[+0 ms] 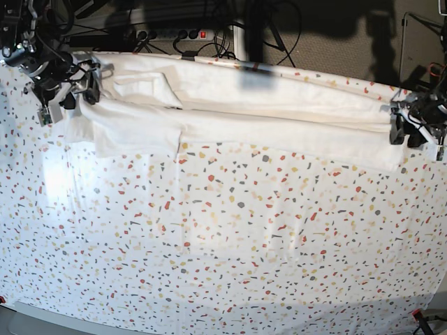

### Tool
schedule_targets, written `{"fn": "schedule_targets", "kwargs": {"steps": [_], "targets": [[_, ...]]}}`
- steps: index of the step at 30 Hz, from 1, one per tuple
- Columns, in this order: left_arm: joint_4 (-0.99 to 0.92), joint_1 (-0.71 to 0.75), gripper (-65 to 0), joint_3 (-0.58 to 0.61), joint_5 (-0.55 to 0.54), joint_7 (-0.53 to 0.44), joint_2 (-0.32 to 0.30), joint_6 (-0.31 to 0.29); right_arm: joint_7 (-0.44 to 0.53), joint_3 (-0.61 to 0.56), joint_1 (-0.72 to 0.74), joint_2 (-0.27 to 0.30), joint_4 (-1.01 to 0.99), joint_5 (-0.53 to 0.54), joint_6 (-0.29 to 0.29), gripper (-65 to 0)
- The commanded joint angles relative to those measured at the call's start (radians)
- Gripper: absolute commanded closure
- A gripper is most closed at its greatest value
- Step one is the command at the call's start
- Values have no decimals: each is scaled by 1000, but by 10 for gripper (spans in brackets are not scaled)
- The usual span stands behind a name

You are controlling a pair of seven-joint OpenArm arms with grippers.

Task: Fold the T-shirt properly
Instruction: 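Lift the hem with both grippers and fold it over onto the collar, then grasp the folded shirt's ends with both grippers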

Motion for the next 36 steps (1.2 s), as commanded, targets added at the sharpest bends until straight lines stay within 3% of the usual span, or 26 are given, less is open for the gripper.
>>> {"fn": "schedule_targets", "kwargs": {"steps": [1,3,8,12,14,16,17,22,25,28,31,36], "targets": [[-18,-32,-296,-11,-18,-23,-26,-12,18,8,2,16,16,9,-4,-345],[-85,-70,-296,-11,-54,-7,-26,-61,18,8,2,16,16,9,-4,-345],[-203,-146,-291,-10,-180,122,-26,-248,18,8,8,16,16,10,-4,-345],[-209,-156,-256,-10,-205,133,-26,-252,18,8,14,16,16,9,-4,-345],[-209,-155,-165,-10,-211,134,-26,-252,18,8,18,16,16,9,-4,-345],[-209,-155,-21,-10,-211,134,-29,-252,20,8,21,16,16,14,-4,-344],[-209,-155,0,-10,-211,135,-30,-252,19,8,24,16,16,25,-4,-344],[-209,-158,0,-10,-210,133,-48,-252,20,8,25,16,16,88,-4,-344],[-209,-161,0,-10,-198,100,-94,-81,19,8,24,16,16,86,-3,-344],[-209,-161,0,-10,-149,64,-152,18,19,8,25,16,16,87,-4,-344],[-190,-161,0,-10,-151,89,-196,35,19,3,25,16,16,87,-3,-344],[-32,-151,0,-10,-191,303,-186,58,30,-22,27,16,16,87,-4,-344]]}}
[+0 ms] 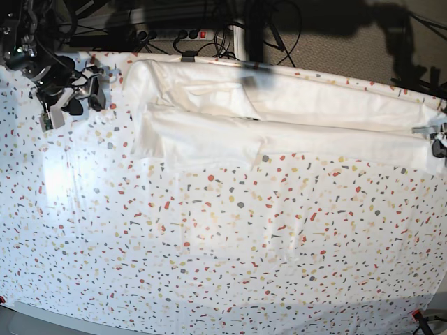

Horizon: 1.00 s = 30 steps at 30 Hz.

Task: Fold the T-shirt properly
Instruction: 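Grasp the folded shirt's ends with both grippers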

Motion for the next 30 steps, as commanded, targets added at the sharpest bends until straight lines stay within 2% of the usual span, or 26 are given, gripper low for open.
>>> {"fn": "schedule_targets", "kwargs": {"steps": [1,4,7,12,16,20,24,26,27,30], "targets": [[56,-3,0,-8,-30,8,-17,20,26,-1,10,16,16,11,-3,-344],[204,56,0,-8,-53,16,26,79,20,-24,32,16,16,11,-3,-344],[351,122,0,-8,-53,15,101,109,-2,-51,61,16,16,11,-3,-344],[529,239,0,-5,-54,-64,221,113,-38,-79,106,16,16,12,-3,-344],[561,280,0,42,-45,-138,290,109,-46,-82,128,16,16,12,-3,-344],[560,279,0,162,39,-174,302,109,-53,-82,130,16,16,12,-3,-344],[560,278,0,258,150,-299,303,110,-54,-82,130,16,16,12,-3,-344],[560,271,0,276,165,-325,303,114,-54,-82,130,17,16,12,-3,-344],[560,266,-23,277,164,-318,305,113,-54,-82,130,16,16,11,-3,-344],[560,263,-240,280,143,-296,313,113,-54,-82,130,16,16,11,-3,-344]]}}
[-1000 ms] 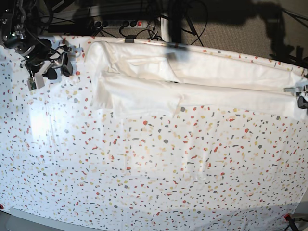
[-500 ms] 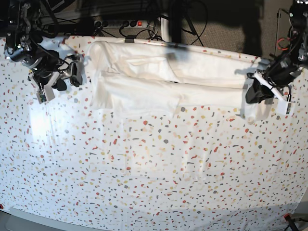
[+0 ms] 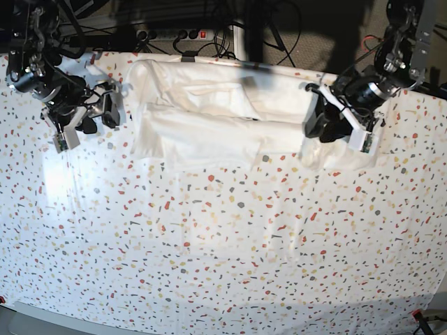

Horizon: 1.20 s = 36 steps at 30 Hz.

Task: Fold the T-shirt properly
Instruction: 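Grasp the folded shirt's ends with both grippers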

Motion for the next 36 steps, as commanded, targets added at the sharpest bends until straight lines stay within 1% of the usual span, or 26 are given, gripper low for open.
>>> {"fn": "schedule_targets", "kwargs": {"steps": [1,2,4,5,9,11,13,15,17,19,21,23,25,29,32,36], "targets": [[18,-6,-269,0,-32,0,-8,-13,19,8,6,14,16,12,0,-344],[18,-6,-270,2,-52,18,-9,-37,19,8,6,14,16,11,0,-344],[18,-6,-270,2,-67,43,-9,-111,19,8,6,14,16,12,0,-344],[18,-6,-270,2,-66,43,-9,-126,19,8,6,14,16,11,0,-344],[18,-15,-270,-11,-65,27,-11,-126,19,8,11,14,16,12,-1,-345],[18,-30,-270,-29,-47,27,-11,-126,13,8,14,14,16,24,-5,-345],[18,-48,-270,-56,2,28,-11,-125,-39,8,26,14,16,68,-29,-345],[18,-63,-270,-86,51,27,-11,-125,-109,8,42,14,16,99,-31,-345],[18,-72,-270,-114,85,27,-11,-124,-151,8,53,14,14,126,-30,-345],[18,-72,-270,-140,95,28,-11,-120,-188,8,59,14,5,164,-27,-345],[18,-72,-270,-159,96,28,-12,-117,-206,8,61,13,-18,197,-22,-345],[18,-72,-270,-169,96,27,-12,-117,-206,8,61,13,-56,222,-13,-345],[18,-72,-270,-171,96,28,-11,-117,-206,8,61,7,-100,237,11,-345],[18,-72,-269,-171,96,18,-11,-117,-206,6,61,-16,-148,303,80,-345],[18,-72,-269,-171,96,12,-11,-117,-212,6,61,-51,-148,324,106,-344],[18,-72,-269,-171,96,13,-11,-117,-262,6,61,-114,-148,319,129,-344]]}}
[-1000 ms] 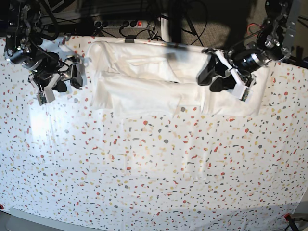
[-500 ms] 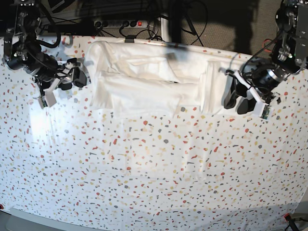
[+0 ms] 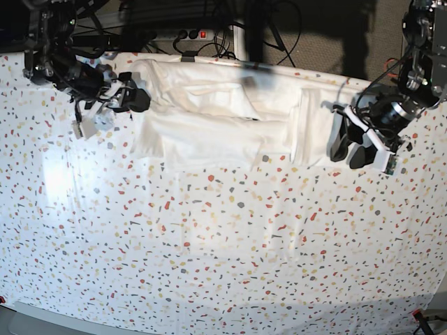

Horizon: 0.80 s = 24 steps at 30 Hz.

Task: Fold the T-shirt properly
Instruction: 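Grasp the folded shirt's ends with both grippers, then fold the shirt's ends inward, bringing both grippers toward each other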

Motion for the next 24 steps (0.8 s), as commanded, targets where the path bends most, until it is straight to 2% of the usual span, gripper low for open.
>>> {"fn": "schedule_targets", "kwargs": {"steps": [1,6,9,12,15,16,20,24], "targets": [[18,-11,-269,-7,-8,-28,-12,-5,-6,6,8,-3,15,16,8,-344],[18,-11,-269,-7,-7,-28,-12,-5,-7,6,16,-61,15,7,8,-344],[18,-10,-269,-7,-7,-27,-12,-5,-8,6,36,-102,15,-41,8,-330],[18,-9,-269,-7,-7,-27,-12,-5,-6,6,60,-147,15,-103,8,-217],[18,-8,-269,-7,-1,-23,-12,-5,4,6,85,-185,15,-174,8,-34],[18,-8,-269,-7,13,-23,-12,-5,15,6,92,-193,15,-195,8,0],[18,-8,-269,-7,97,-20,-12,-5,38,13,114,-198,15,-234,8,0],[17,-8,-269,-7,121,-20,-12,-3,33,90,142,-198,16,-279,8,0]]}}
